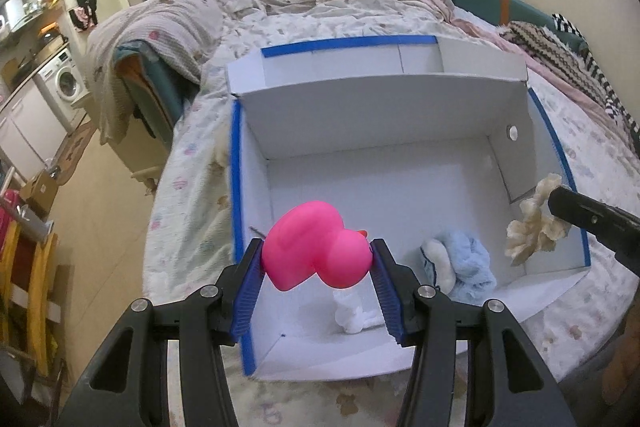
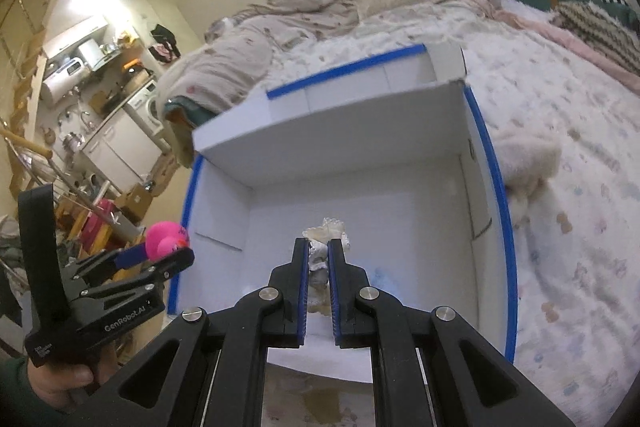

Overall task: Organize soft objects
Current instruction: 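Carry the pink duck with the left tool while the right tool carries the lace cloth into the box, then open the left tool dropping the duck while the right tool releases the lace cloth in the box, then withdraw both tools away from the box, then grasp the lace scrunchie with the left tool while the right tool grasps the beige cup, then carry the lace scrunchie with the left tool while the right tool carries the beige cup into the box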

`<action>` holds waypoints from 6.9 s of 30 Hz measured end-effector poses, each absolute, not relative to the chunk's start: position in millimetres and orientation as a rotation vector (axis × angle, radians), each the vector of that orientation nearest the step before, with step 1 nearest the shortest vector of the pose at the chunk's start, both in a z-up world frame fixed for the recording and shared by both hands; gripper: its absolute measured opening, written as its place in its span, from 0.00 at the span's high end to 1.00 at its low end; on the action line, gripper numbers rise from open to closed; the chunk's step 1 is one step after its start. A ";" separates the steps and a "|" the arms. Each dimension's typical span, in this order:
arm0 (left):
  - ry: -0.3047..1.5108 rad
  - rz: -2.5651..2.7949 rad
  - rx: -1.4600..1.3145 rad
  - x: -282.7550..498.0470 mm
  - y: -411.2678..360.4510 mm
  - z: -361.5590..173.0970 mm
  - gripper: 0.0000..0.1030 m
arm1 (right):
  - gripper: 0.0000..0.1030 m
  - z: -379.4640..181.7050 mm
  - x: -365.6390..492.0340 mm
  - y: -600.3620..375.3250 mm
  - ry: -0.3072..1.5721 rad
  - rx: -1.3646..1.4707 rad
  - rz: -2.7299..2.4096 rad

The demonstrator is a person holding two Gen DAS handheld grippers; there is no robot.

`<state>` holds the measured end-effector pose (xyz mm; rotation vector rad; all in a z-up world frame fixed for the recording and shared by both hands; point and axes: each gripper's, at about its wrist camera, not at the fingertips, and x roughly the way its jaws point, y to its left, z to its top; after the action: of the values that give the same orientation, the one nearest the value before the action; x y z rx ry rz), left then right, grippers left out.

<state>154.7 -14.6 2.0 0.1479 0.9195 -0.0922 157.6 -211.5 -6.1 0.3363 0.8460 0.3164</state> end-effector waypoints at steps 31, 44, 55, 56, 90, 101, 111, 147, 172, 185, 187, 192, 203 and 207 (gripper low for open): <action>1.038 -0.147 0.104 176.9 -29.8 -53.2 0.53 | 0.89 -69.6 192.9 -173.7 1.074 0.286 0.319; 1.035 -0.128 0.120 173.8 -32.7 -57.7 0.53 | 0.89 -72.5 194.0 -177.0 1.083 0.306 0.306; 1.033 -0.127 0.115 172.7 -28.8 -54.0 0.52 | 0.81 -73.1 192.0 -180.3 1.092 0.315 0.304; 1.034 -0.123 0.117 172.9 -29.2 -53.9 0.52 | 0.74 -73.0 192.2 -180.1 1.092 0.314 0.302; 0.996 -0.058 0.086 155.3 -10.1 -34.4 0.32 | 0.00 -53.3 169.2 -198.6 0.951 0.375 0.214; 0.968 -0.027 0.071 115.9 15.1 -18.1 0.32 | 0.00 -45.3 146.4 -196.7 0.940 0.347 0.211; 0.973 0.010 0.053 90.5 40.8 -16.0 0.32 | 0.00 -35.5 116.2 -186.7 0.925 0.274 0.219; 1.192 0.121 -0.143 80.3 81.4 -69.5 0.32 | 0.00 -120.6 93.0 -179.2 1.270 0.419 0.190; 1.388 -0.081 -0.392 128.3 46.5 -132.6 0.88 | 0.85 -140.9 103.1 -136.7 1.351 0.256 0.299; 1.258 -0.054 -0.302 99.5 61.5 -88.2 0.92 | 0.85 -120.8 102.0 -168.2 1.286 0.360 0.292; 1.233 -0.040 -0.266 93.8 62.5 -81.1 0.92 | 0.85 -116.2 94.9 -174.0 1.266 0.372 0.300; 1.201 -0.028 -0.226 83.1 69.9 -71.6 0.92 | 0.85 -100.2 86.3 -192.3 1.230 0.390 0.316; 1.112 -0.020 -0.137 57.1 65.0 -43.1 0.92 | 0.85 -65.6 73.3 -188.0 1.163 0.398 0.331; 1.077 -0.022 -0.100 45.3 58.4 -19.8 0.92 | 0.85 -42.8 61.9 -193.4 1.108 0.401 0.346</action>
<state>45.3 58.4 -19.8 -0.1002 1.0770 -0.0223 61.9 -193.4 -42.8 0.4012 1.1084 0.3461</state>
